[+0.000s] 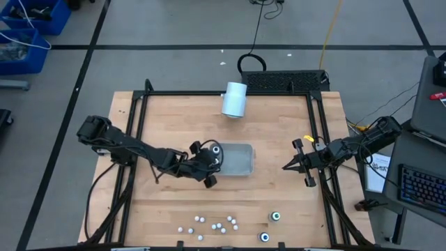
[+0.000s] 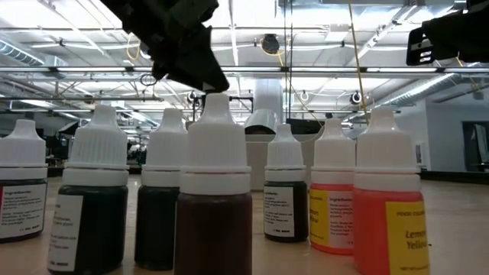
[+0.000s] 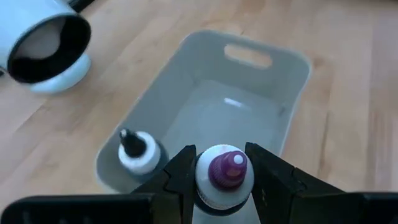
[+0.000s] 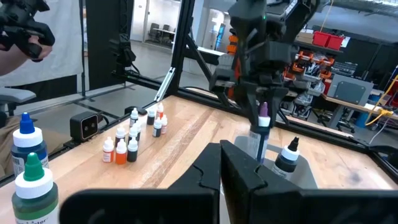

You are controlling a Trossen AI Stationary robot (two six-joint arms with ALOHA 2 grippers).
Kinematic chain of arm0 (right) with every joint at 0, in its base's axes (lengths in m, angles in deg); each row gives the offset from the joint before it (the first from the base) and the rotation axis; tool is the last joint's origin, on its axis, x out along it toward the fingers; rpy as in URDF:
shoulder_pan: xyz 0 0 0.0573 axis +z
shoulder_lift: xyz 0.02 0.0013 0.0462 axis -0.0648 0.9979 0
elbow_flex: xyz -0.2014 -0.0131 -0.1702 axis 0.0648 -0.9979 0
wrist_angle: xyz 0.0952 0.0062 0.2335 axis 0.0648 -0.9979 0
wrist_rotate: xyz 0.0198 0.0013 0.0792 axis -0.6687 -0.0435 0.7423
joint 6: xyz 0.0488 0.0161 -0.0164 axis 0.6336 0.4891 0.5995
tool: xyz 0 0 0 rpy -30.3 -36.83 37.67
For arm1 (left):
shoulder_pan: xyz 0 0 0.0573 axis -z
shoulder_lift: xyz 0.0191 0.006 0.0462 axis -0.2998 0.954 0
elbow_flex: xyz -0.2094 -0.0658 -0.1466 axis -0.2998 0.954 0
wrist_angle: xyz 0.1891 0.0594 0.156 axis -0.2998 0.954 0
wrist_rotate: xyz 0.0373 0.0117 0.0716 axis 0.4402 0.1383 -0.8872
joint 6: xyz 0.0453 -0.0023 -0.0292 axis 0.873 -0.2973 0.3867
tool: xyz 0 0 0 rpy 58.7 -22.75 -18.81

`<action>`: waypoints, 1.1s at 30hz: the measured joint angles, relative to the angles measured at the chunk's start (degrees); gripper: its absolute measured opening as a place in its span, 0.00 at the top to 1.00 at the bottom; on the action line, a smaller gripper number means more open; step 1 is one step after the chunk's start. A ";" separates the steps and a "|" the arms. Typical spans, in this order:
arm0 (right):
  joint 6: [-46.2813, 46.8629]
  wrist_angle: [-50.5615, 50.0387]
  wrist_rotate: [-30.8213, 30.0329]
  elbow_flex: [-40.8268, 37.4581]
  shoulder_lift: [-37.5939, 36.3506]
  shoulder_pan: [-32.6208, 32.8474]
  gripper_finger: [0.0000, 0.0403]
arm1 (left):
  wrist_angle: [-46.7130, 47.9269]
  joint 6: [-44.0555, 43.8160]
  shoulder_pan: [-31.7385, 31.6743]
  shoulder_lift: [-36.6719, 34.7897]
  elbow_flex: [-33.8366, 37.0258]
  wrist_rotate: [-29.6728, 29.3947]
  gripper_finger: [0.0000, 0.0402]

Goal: Pick & Place food coloring
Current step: Put the large violet food coloring bottle into the gray bin

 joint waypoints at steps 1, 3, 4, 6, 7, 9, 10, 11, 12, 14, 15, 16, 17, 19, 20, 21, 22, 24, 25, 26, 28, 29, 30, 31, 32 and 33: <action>-0.02 -0.02 0.01 0.00 0.01 0.00 1.00 | -0.81 -0.11 -0.26 0.58 -0.17 0.01 0.70; -0.07 0.21 -0.01 0.00 0.17 0.01 1.00 | 0.69 -0.29 -0.49 1.04 0.03 0.35 0.70; -0.04 0.43 -0.02 0.00 0.25 0.00 1.00 | 0.54 -0.34 -0.71 1.64 0.13 0.24 0.70; -0.07 0.24 0.09 0.00 0.30 0.00 1.00 | -1.16 -0.48 -1.20 2.48 -0.16 0.78 0.70; -0.07 0.54 0.01 0.00 0.53 0.01 1.00 | -0.50 -0.62 -1.27 2.51 -0.13 1.05 0.70; -0.09 0.40 -0.31 0.00 0.60 0.02 1.00 | -0.13 -1.11 -1.61 3.11 0.01 1.18 0.70; -0.11 0.27 -0.40 -0.02 0.60 0.02 1.00 | -0.71 -1.41 -1.79 3.63 -0.11 1.44 0.70; -0.15 0.51 -0.78 -0.02 0.77 0.02 1.00 | -0.23 -1.50 -1.80 3.78 -0.09 1.71 0.70; -0.21 0.66 -1.33 -0.02 0.85 0.02 1.00 | 0.78 -1.49 -1.78 3.81 -0.01 1.91 0.70; -0.19 0.31 -1.41 -0.02 0.80 0.00 1.00 | -1.05 -1.55 -1.93 4.80 -0.13 1.92 0.70; -0.17 0.38 -1.42 -0.02 0.87 0.00 1.00 | -0.87 -1.68 -1.93 5.16 -0.18 2.00 0.70; -0.18 0.50 -1.47 -0.02 1.00 0.00 1.00 | -0.29 -1.95 -1.93 5.30 -0.13 2.17 0.70; -0.19 0.53 -1.46 -0.02 1.03 0.00 1.00 | 0.16 -2.23 -1.94 5.71 0.02 1.89 0.70; -0.15 0.45 -1.33 -0.02 1.09 0.00 1.00 | -1.01 -2.18 -2.06 6.47 -0.15 2.14 0.70; -0.17 0.81 -1.37 -0.02 1.32 0.00 1.00 | -0.81 -2.23 -2.11 6.55 -0.17 2.52 0.70; -0.18 0.95 -1.48 -0.02 1.44 0.00 1.00 | -0.87 -2.36 -2.11 6.75 -0.17 2.64 0.70; -0.20 0.85 -1.41 -0.02 1.39 0.00 1.00 | -1.26 -2.43 -2.15 7.17 -0.19 2.71 0.70; -0.20 1.01 -1.30 -0.02 1.50 0.00 1.00 | -1.27 -2.28 -2.17 7.60 -0.22 2.39 0.70; -0.20 1.30 -1.38 -0.02 1.55 0.00 1.00 | -1.13 -2.19 -2.17 7.62 -0.22 2.57 0.70; -0.17 1.33 -1.35 -0.02 1.55 0.00 1.00 | -1.06 -2.35 -2.17 7.61 -0.22 2.72 0.70; -0.17 1.20 -1.31 -0.02 1.55 0.00 1.00 | -1.26 -2.21 -2.17 8.09 -0.23 2.36 0.70; -0.17 1.23 -1.31 -0.02 1.54 0.00 1.00 | -1.18 -2.10 -2.17 8.13 -0.26 2.33 0.70; -0.16 1.25 -1.31 -0.02 1.51 0.00 1.00 | -0.99 -1.95 -2.16 8.07 -0.25 2.40 0.70; -0.15 1.27 -1.30 -0.02 1.53 0.00 1.00 | -0.95 -1.93 -2.07 8.07 -0.24 2.40 0.69; -0.15 1.23 -1.29 -0.02 1.53 0.00 1.00 | -0.81 -2.04 -2.06 8.09 -0.24 2.37 0.69; -0.15 1.23 -1.29 -0.02 1.53 0.00 1.00 | -0.48 -2.42 -2.06 8.08 -0.24 2.37 0.69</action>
